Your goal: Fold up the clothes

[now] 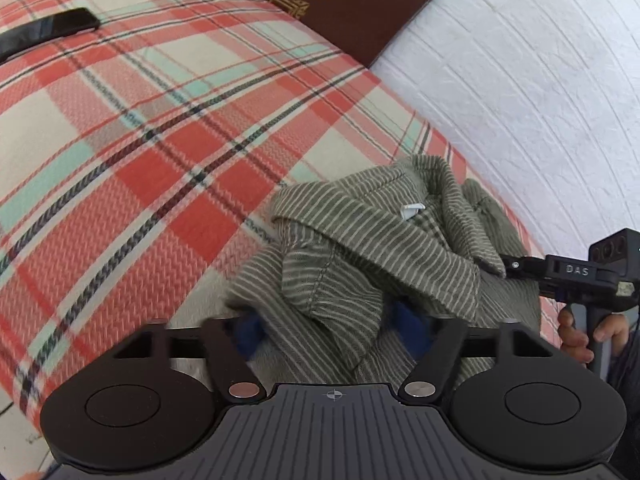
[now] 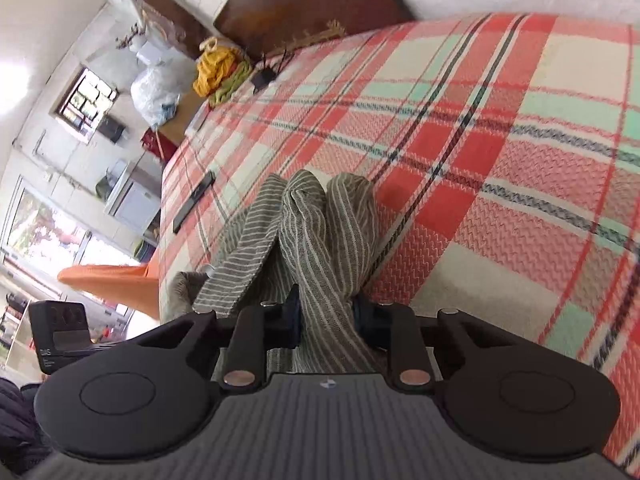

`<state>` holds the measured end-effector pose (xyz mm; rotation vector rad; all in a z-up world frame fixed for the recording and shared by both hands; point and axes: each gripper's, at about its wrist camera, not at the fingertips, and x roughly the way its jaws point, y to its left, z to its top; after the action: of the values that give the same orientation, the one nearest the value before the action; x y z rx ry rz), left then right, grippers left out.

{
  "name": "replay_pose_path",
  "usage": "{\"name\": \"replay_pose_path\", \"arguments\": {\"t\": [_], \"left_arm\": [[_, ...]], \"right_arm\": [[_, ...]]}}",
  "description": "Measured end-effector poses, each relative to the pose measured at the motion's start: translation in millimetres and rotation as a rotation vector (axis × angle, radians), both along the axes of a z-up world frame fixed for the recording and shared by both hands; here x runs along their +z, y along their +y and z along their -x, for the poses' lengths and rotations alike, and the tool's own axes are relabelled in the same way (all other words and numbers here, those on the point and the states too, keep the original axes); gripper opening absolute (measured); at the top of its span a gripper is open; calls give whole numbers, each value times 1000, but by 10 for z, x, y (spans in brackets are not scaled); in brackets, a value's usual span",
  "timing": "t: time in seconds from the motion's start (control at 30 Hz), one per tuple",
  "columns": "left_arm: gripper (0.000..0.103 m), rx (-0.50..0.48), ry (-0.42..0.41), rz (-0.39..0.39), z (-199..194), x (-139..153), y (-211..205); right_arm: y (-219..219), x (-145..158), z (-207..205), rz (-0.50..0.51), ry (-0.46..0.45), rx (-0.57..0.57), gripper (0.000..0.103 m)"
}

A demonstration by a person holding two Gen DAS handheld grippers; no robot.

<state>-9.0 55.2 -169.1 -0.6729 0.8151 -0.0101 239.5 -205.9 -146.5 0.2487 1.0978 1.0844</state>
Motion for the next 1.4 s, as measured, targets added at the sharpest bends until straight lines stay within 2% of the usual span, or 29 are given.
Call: {"name": "replay_pose_path", "arguments": {"t": [0.07, 0.13, 0.23, 0.27, 0.3, 0.33, 0.4, 0.47, 0.6, 0.7, 0.8, 0.93, 0.97, 1.0, 1.03, 1.1, 1.2, 1.4], "left_arm": [[28, -31, -12, 20, -61, 29, 87], [27, -61, -26, 39, -128, 71, 181], [28, -64, -22, 51, -101, 73, 202], [32, -62, -19, 53, -82, 69, 200], [49, -60, -15, 56, -63, 65, 198], [53, -57, -12, 59, -44, 61, 195], [66, -53, -6, 64, -6, 53, 190], [75, -48, 0, 70, 32, 45, 186], [81, -52, 7, 78, 99, 23, 154], [81, -99, -26, 37, 40, -40, -6], [82, -87, -52, -2, -42, -80, -37], [82, -91, -59, 9, -168, -89, -43], [80, -103, -60, 9, -190, -89, -60], [61, -123, -64, 7, -207, -88, -83], [48, -145, -66, 9, -226, -96, -101], [29, -162, -69, 25, -245, -110, -92], [20, -172, -81, 47, -258, -71, -38], [18, -222, -155, -3, -535, 283, -9]], "right_arm": [[-123, 90, 92, -30, -4, -50, 24], [-242, 167, 196, -54, 0, -107, 24], [-305, 157, 336, -14, -2, -148, 25], [-312, 130, 368, 6, -7, -157, 26], [-332, 81, 369, 19, -1, -174, 30], [-351, 32, 369, 31, 5, -192, 32], [-394, -38, 356, 41, 15, -225, 47], [-447, -49, 340, 43, -1, -225, 55], [-506, -43, 272, 55, -19, -195, 58], [-508, -109, 245, 47, 12, -171, 58], [-493, -184, 222, 37, 45, -147, 58], [-404, -277, 221, -6, 84, -131, 58], [-379, -292, 223, -14, 93, -133, 58], [-369, -268, 255, -10, 85, -144, 56], [-358, -244, 288, -7, 78, -156, 54], [-338, -195, 353, -1, 63, -178, 34], [-307, -122, 450, 9, 41, -212, 27], [-415, 232, 660, -39, -66, -272, 25]]}}
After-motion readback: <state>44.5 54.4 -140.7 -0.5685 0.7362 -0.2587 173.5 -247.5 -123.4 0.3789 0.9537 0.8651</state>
